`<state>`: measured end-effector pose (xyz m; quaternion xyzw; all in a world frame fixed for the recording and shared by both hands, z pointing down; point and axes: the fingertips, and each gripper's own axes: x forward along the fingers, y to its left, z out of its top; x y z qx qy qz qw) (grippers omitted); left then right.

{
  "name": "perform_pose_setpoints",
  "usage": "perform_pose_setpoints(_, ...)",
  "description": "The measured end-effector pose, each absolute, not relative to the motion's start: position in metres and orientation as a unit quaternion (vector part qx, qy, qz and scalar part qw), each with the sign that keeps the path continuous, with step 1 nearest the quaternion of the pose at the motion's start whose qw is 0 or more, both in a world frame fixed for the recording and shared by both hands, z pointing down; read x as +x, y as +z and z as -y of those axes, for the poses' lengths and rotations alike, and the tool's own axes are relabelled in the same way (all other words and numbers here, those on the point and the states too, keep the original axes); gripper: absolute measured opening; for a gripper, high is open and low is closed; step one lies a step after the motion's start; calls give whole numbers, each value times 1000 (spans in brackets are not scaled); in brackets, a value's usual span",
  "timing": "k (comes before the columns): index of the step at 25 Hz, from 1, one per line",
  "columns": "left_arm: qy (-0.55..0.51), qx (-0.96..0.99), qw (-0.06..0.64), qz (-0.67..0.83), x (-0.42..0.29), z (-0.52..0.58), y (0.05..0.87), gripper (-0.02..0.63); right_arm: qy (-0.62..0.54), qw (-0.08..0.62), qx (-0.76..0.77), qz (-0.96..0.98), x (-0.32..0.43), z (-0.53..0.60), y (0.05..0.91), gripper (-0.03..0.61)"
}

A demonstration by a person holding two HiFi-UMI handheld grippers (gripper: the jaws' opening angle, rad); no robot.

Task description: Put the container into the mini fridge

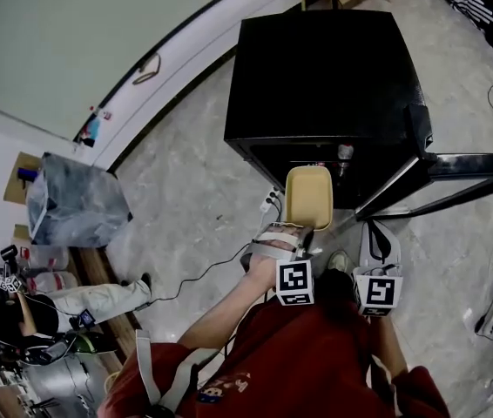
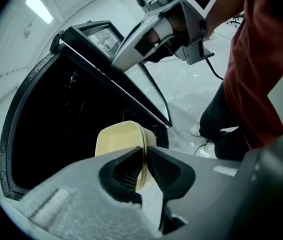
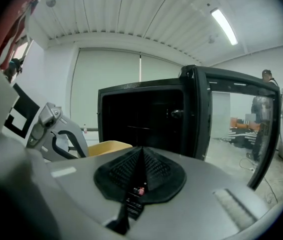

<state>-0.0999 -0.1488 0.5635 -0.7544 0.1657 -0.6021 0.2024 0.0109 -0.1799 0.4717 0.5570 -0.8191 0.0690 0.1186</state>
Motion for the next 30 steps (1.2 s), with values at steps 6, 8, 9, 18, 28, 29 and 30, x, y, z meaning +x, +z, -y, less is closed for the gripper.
perform_pose_setpoints(6, -619, -739, 199, -176, -88, 169, 576, 43, 61, 109, 527, 840, 23, 193, 482, -2)
perform_pose_setpoints(8, -625, -733, 204, -177, -82, 175, 580, 43, 59, 115, 517, 846, 28, 198, 489, -2)
perform_pose_setpoints(9, -626, -731, 206, -178, -79, 178, 581, 43, 56, 120, 513, 848, 31, 200, 493, -2)
perform_pose_setpoints(18, -609, -739, 212, -195, -65, 211, 604, 41, 43, 127, 508, 851, 34, 221, 499, -2)
perform_pose_setpoints(28, -601, -743, 226, -192, -66, 248, 643, 43, 29, 124, 532, 837, 32, 242, 497, -2)
perform_pose_setpoints(29, -597, -743, 231, -196, -66, 253, 645, 43, 28, 126, 533, 836, 31, 244, 498, -2)
perform_pose_setpoints(30, -594, -742, 236, -199, -67, 260, 648, 44, 26, 127, 533, 836, 30, 245, 499, -2)
